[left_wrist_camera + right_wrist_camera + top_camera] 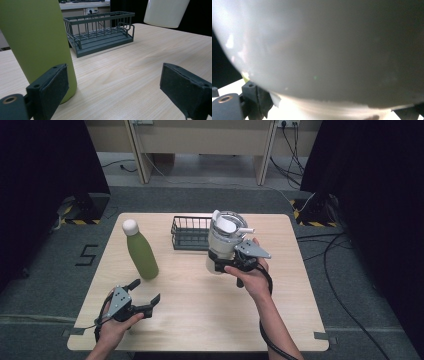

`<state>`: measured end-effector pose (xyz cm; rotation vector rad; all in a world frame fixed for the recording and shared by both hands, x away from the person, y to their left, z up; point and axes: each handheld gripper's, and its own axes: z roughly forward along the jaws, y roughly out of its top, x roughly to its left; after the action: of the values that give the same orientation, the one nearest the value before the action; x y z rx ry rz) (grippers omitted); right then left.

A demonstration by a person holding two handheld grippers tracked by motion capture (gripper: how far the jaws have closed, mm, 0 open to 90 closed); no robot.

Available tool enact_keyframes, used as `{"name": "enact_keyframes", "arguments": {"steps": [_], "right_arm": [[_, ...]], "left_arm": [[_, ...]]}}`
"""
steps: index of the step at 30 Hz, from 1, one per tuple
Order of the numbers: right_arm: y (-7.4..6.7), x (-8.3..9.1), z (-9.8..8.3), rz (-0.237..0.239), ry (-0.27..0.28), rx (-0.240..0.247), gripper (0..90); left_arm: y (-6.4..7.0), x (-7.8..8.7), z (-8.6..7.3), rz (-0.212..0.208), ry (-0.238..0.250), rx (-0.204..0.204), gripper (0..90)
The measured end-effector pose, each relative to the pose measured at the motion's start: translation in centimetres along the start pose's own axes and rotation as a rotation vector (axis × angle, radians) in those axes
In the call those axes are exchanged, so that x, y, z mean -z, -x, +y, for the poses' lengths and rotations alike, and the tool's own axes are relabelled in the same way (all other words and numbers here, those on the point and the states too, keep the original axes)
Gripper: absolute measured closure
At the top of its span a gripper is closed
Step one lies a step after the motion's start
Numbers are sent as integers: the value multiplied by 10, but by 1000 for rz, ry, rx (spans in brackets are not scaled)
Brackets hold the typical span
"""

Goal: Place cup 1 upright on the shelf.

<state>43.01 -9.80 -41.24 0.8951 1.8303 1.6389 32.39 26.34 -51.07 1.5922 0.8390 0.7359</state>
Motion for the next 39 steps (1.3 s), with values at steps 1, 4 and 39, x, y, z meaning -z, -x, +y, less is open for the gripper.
{"name": "enact_keyframes", "arguments": {"steps": [1, 4, 39], "right_arm": [[1, -1, 1, -3, 0, -2, 100], [3, -3, 4, -9, 3, -1, 100], [20, -24, 29, -54, 10, 0, 100]], "left_arm": [[0, 0, 0, 0, 0, 0, 78], [0, 0, 0, -1, 0, 0, 78], [1, -1, 0, -4, 0, 1, 82]]}}
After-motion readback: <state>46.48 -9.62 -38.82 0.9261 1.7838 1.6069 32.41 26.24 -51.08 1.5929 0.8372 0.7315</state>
